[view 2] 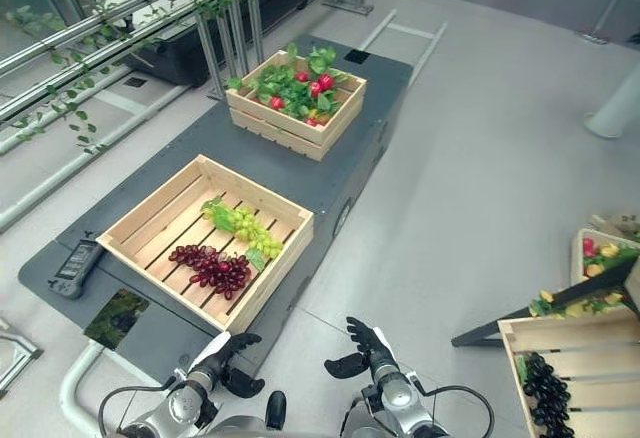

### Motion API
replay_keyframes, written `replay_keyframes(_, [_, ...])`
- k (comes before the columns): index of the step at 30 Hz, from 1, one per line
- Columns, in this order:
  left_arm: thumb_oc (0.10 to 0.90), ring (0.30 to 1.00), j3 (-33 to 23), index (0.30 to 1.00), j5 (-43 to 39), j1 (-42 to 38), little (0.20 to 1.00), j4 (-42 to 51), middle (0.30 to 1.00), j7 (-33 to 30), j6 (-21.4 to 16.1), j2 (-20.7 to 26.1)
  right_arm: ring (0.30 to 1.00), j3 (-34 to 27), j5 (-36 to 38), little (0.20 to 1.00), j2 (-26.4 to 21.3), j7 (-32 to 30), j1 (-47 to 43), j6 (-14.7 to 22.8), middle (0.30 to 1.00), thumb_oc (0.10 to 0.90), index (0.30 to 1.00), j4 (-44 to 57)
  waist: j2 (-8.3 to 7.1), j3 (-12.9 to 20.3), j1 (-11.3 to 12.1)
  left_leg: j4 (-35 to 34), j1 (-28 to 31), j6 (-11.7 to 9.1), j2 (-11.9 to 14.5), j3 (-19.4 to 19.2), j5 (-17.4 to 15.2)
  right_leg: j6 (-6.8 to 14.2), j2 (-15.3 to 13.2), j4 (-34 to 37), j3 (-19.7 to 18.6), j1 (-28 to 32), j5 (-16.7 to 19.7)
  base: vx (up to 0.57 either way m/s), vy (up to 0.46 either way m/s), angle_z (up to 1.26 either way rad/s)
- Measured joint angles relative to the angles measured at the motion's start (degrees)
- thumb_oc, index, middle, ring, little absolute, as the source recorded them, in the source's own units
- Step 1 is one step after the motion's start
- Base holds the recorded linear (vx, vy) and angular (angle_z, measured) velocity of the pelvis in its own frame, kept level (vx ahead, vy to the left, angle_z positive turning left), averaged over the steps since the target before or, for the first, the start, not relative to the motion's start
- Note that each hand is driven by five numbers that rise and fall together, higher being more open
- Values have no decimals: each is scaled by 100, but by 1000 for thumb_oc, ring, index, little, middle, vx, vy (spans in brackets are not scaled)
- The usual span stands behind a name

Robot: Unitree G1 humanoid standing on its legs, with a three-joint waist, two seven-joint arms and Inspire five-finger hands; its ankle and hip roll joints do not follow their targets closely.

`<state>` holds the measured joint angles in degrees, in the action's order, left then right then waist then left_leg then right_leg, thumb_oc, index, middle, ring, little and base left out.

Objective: Pick up the fruits from the basket on one side to the basket on the other side

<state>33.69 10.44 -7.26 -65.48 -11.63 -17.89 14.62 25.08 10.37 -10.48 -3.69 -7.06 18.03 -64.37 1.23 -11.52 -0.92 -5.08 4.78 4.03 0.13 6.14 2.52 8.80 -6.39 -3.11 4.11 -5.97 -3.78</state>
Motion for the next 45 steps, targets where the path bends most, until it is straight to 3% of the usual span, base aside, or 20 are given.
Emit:
replay_keyframes(2, [800,900,109,900,6,0,900,-30,900,90,-1,22,900,-1,148,900,45,0,19,0,900,800,900,-175,-118,40,-131,0,15,-140,-95,364,-24,-73,17,621,-202,149,306,81,-209,118])
replay_keyframes(3, [800,900,136,900,4,11,900,-133,900,96,1,-50,900,-4,145,900,44,0,20,-20,900,800,900,-306,-178,77,-135,1,91,-228,-155,507,-66,-155,1,698,-273,284,795,96,-237,96])
replay_keyframes(4, [800,900,135,900,2,43,900,-164,900,93,4,-110,900,-5,142,900,18,0,23,-52,900,800,900,-350,-180,95,-118,0,158,-305,-143,441,-91,-241,-1,693,-247,343,1062,122,-231,69])
replay_keyframes(6, [800,900,-9,900,-18,132,900,-133,900,133,-10,-268,900,-13,182,900,-122,1,-30,-176,900,800,900,-359,43,205,-37,4,229,-458,155,-29,-190,-408,255,839,-94,532,1042,150,-229,30])
replay_keyframes(11, [800,900,-114,900,2,253,900,-46,900,242,-115,-311,900,-388,466,900,-147,1,-17,-246,900,800,900,-331,80,341,21,40,440,-596,440,-218,-286,-659,561,836,5,775,881,114,-161,5])
replay_keyframes(16, [800,900,-13,900,-11,227,900,33,900,240,-134,-331,900,-432,611,900,-231,0,8,-353,900,800,900,-333,135,348,8,87,383,-664,494,-211,-330,-663,607,829,103,763,844,35,-66,6])
replay_keyframes(22, [800,900,-6,900,-238,286,900,18,900,207,-197,-348,900,-437,625,900,-190,2,95,-392,900,800,900,-315,350,326,41,298,173,-696,457,-208,-427,-663,520,804,262,745,845,21,6,14])
replay_keyframes(23, [800,900,-1,900,-234,223,900,8,900,218,-233,-356,900,-446,663,900,-190,2,174,-390,900,800,900,-310,347,322,-60,715,-165,-694,419,-523,-494,-674,419,798,477,753,832,-85,37,79])
replay_keyframes(25, [800,900,33,900,-234,57,900,33,900,275,-318,-392,900,-468,837,900,-223,-1,292,-389,900,800,900,-306,325,271,-121,989,-493,-701,457,-1199,-330,-689,280,792,891,760,808,-40,112,110])
replay_keyframes(27, [800,900,55,900,-234,33,900,168,900,377,-393,-428,900,-475,1062,900,-269,-15,285,-390,900,800,900,-285,256,191,-126,802,-456,-509,475,-1932,-381,-616,156,729,1092,786,757,44,138,69])
replay_keyframes(28, [800,900,81,900,-235,33,900,185,900,385,-393,-440,900,-514,1088,900,-273,-41,287,-388,900,800,900,-240,249,182,-143,753,-409,-491,459,-1990,-364,-556,120,653,1103,778,708,27,100,19])
replay_keyframes(32, [800,900,321,900,-231,39,900,589,900,339,-456,-256,900,-644,1281,900,-203,-135,193,-328,900,800,900,-176,124,126,-138,426,-234,-360,201,-1765,-211,-356,-84,-72,897,467,409,-2,-9,-17])
replay_keyframes(34, [800,900,492,900,-230,-172,900,1110,900,200,-556,90,900,-618,1283,900,-172,-133,203,-278,900,800,900,-179,-24,-40,-206,239,-179,-240,122,-1583,-23,-260,-260,-1094,550,-109,80,-55,-241,26])
replay_keyframes(37, [800,900,513,900,-231,-329,900,1988,900,-51,-704,618,900,-620,1352,900,-53,-133,242,-314,900,800,900,-194,-262,-62,-132,47,-318,-277,93,-1362,177,-214,-324,-505,599,-63,175,56,-122,52])
replay_keyframes(38, [800,900,513,900,-238,-306,900,2222,900,-53,-705,705,900,-618,1354,900,-32,-134,234,-315,900,800,900,-179,-228,-76,-89,2,-299,-312,136,-1251,209,-164,-267,-250,635,114,382,90,-80,43])
replay_keyframes(42, [800,900,125,900,-921,73,900,3312,900,-11,-891,797,900,-623,1353,900,-53,-168,266,-411,900,800,900,159,8,-149,-14,2,-88,-414,286,-1085,205,-251,-37,543,941,850,581,104,-32,37])
replay_keyframes(45, [800,900,-639,900,-1134,144,900,4140,900,-61,-929,853,900,-646,1348,900,-91,-210,299,-429,900,800,900,530,107,-149,59,3,-55,-466,352,-952,173,-296,61,781,1106,1064,597,71,24,22])
